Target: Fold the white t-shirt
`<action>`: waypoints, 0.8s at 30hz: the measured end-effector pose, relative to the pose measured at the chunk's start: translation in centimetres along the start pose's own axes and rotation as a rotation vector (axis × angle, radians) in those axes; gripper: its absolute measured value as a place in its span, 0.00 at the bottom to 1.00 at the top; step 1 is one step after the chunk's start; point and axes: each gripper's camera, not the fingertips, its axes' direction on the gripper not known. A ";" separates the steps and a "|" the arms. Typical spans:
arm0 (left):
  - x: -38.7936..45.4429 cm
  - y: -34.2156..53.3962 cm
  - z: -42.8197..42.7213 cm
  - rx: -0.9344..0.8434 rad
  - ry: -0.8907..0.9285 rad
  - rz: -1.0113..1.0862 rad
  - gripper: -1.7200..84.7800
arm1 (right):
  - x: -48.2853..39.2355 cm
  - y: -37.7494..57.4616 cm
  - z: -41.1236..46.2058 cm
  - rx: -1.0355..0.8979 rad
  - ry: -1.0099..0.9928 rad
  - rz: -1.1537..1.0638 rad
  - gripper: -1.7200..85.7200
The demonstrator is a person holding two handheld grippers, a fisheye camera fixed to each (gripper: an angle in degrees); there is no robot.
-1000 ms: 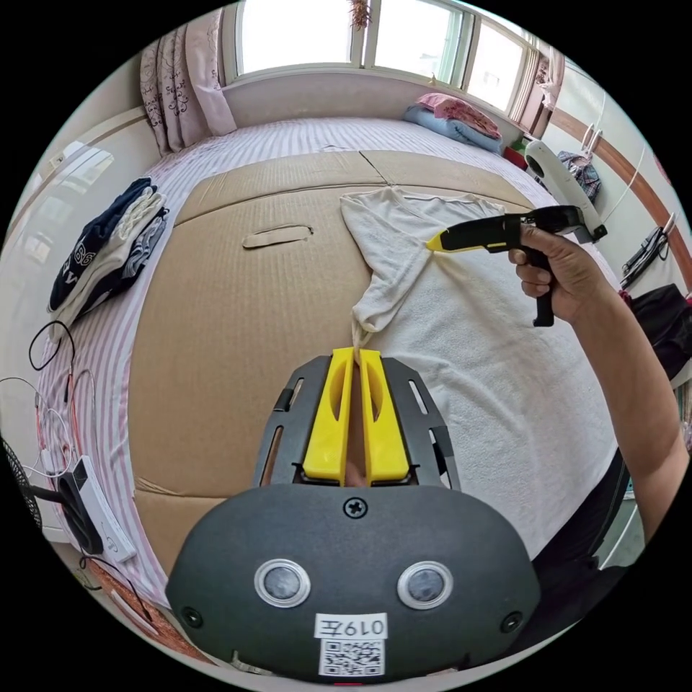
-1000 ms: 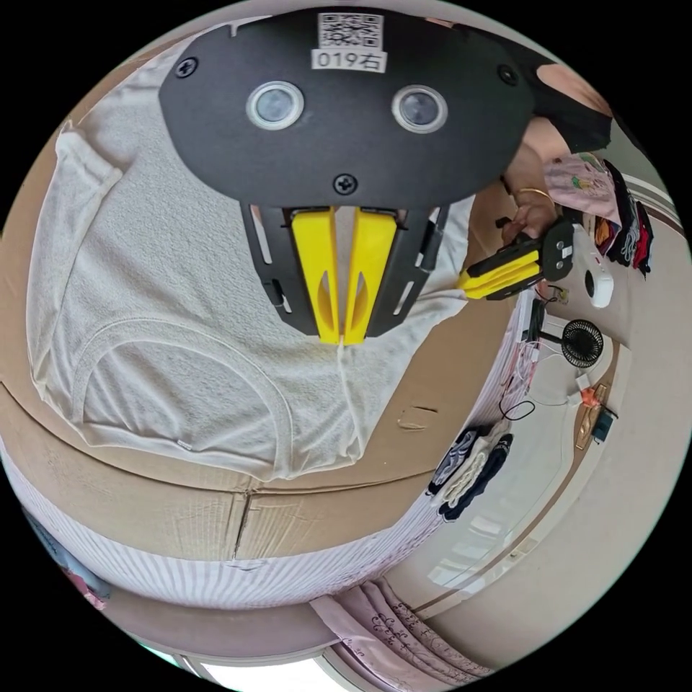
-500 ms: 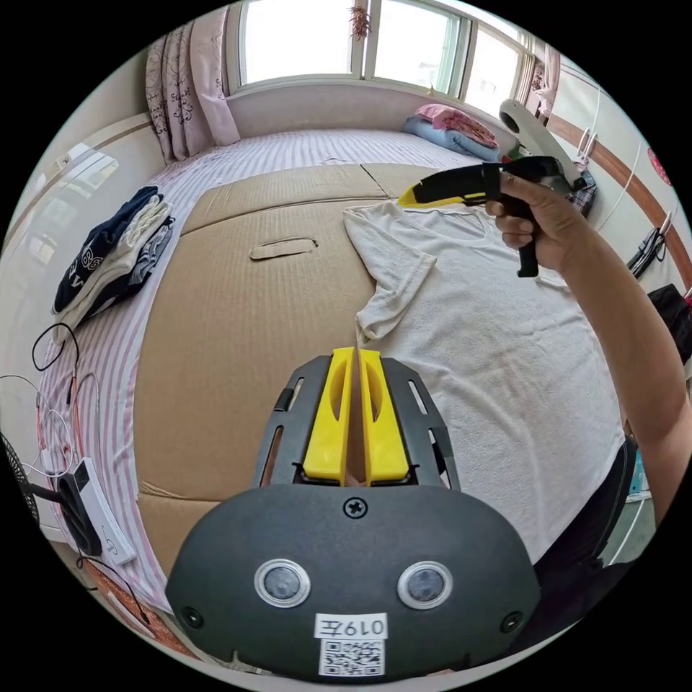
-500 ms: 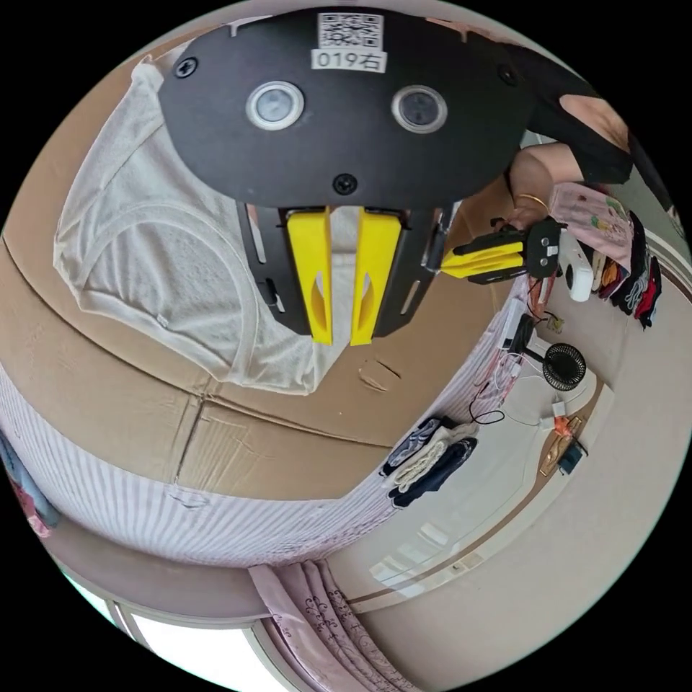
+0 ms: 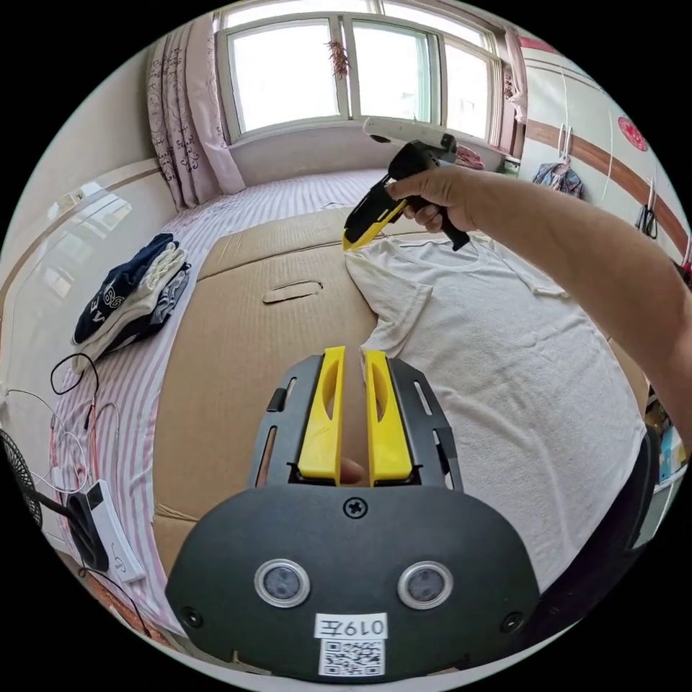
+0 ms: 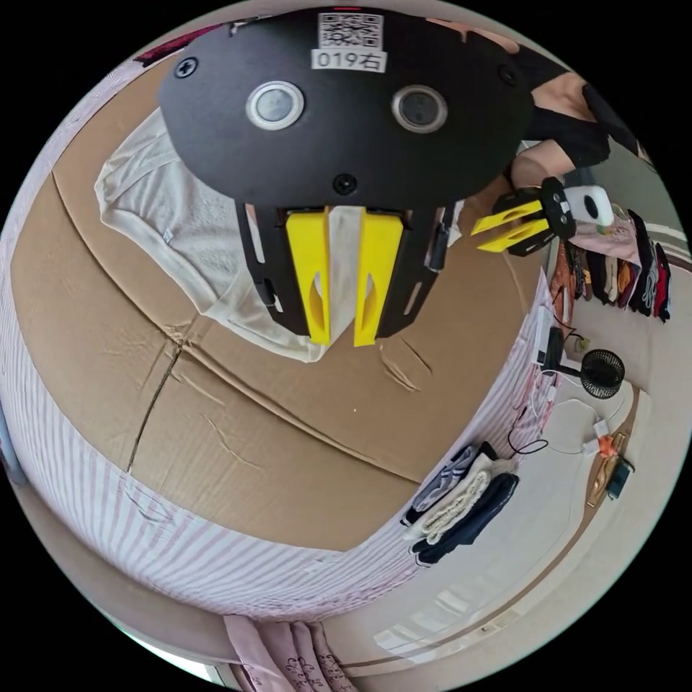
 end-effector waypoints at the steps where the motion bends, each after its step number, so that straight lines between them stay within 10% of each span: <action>1: -1.4 -0.5 0.2 0.021 0.047 -0.043 0.03 | -0.1 0.5 -0.4 0.014 0.000 -0.011 0.07; 24: -9.3 -31.9 32.3 -0.434 0.373 -0.233 0.08 | 2.1 14.5 -1.7 0.065 -0.002 -0.091 0.09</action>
